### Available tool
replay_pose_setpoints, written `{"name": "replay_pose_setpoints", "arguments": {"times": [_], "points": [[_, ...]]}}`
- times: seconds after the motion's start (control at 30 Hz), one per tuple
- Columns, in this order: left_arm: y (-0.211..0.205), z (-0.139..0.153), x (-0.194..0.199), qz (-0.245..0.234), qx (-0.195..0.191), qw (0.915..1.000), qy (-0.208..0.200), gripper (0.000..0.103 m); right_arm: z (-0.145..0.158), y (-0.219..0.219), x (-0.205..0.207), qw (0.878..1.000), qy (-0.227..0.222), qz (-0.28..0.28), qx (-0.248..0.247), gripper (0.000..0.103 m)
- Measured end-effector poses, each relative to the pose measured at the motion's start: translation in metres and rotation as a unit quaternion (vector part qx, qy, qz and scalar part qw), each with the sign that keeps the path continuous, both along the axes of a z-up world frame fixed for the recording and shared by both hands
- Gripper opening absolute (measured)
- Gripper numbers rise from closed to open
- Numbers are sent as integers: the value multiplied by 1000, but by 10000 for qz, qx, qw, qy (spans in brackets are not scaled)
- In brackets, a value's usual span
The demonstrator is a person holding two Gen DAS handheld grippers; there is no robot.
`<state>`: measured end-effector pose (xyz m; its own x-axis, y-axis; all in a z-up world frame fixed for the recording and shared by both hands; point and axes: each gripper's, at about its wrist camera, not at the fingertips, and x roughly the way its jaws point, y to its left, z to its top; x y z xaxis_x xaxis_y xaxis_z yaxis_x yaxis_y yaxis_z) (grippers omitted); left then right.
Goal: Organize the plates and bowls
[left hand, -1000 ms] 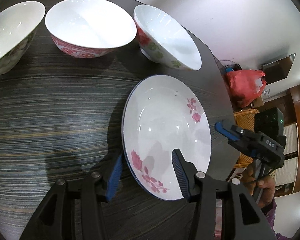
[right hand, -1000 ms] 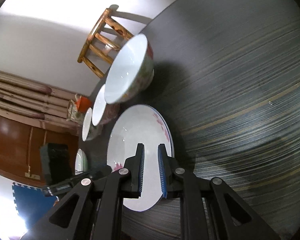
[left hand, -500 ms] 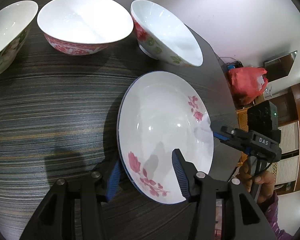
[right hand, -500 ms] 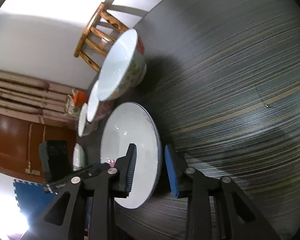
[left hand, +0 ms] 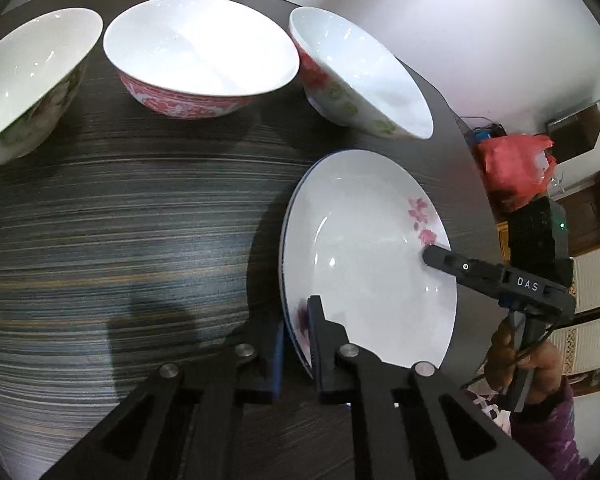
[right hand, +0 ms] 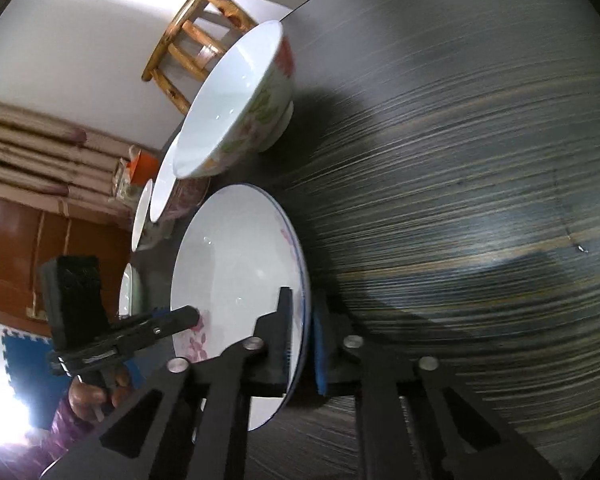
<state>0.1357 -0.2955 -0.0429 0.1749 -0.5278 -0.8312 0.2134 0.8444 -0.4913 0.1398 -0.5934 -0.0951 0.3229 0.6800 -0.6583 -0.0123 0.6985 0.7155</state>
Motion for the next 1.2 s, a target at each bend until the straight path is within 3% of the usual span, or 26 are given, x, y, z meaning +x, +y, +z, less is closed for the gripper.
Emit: {"name": "replay_pose_setpoints", "arguments": {"times": [0.33,0.63,0.83,1.2], "points": [[9,10,-9,100,12,9998,-152,10,1,-2,-18,9996,-46,-107,250,9],[55,16,-29,394,73,9991,-161,9,9,30,-28,9994,-39,110,312,9],[93,27,-47,717,146,9971,-206,9,11,71,-29,9985,35,377,407,9],[209,52,-70,1603,225,9862,-353,9,32,183,-16,9928,47,1055,563,9]]}}
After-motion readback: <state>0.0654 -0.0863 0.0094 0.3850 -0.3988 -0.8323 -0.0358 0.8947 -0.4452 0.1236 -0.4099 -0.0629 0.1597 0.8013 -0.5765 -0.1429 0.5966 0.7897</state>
